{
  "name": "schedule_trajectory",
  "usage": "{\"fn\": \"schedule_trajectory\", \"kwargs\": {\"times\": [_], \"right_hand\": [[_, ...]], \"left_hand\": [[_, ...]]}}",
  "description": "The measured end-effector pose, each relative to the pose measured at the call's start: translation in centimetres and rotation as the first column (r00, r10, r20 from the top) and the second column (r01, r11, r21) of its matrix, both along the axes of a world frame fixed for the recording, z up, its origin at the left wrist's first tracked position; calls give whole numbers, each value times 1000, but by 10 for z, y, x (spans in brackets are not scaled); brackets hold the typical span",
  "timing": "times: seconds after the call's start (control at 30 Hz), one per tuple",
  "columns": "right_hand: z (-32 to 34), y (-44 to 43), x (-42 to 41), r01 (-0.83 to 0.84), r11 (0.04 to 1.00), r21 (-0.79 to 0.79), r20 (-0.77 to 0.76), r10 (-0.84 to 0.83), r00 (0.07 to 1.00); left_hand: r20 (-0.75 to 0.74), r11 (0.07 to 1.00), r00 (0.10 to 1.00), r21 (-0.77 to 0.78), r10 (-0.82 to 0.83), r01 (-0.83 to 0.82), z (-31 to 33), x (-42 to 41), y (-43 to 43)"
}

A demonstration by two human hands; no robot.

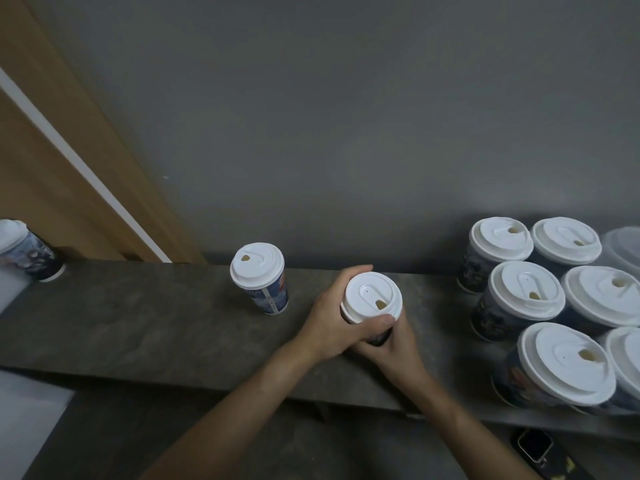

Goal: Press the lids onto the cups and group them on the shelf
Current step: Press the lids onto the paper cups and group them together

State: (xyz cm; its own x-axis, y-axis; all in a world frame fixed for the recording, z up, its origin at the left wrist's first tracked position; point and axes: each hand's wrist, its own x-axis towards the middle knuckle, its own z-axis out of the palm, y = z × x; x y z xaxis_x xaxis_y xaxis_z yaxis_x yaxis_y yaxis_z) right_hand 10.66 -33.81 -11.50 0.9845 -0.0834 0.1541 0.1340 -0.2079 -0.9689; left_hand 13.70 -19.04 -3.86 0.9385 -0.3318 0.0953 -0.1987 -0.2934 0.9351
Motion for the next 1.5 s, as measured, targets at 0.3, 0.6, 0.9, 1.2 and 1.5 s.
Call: {"fn": "schedule_trajectory", "kwargs": {"times": [0.3,0.6,0.9,1.2,1.5], "right_hand": [[4,2,1,11,1000,-6,23,-10,1000],[-7,-4,4,35,999,-6,-39,-35,999],[-6,1,4,12,999,-30,8,-11,1000],[-1,2,0,-45,998,-52,-14,44,999],[-1,2,-2,-73,996,-48,-1,74,997]], "left_hand": [[2,999,999,-7,47,-47,0,-2,-13],[-43,999,999,43,-24,26,5,0,-6],[18,998,999,36,-44,43,3,5,-2],[96,993,994,100,60,-70,14,-3,-3],[-14,997,999,-56,-52,51,3,3,13]]}}
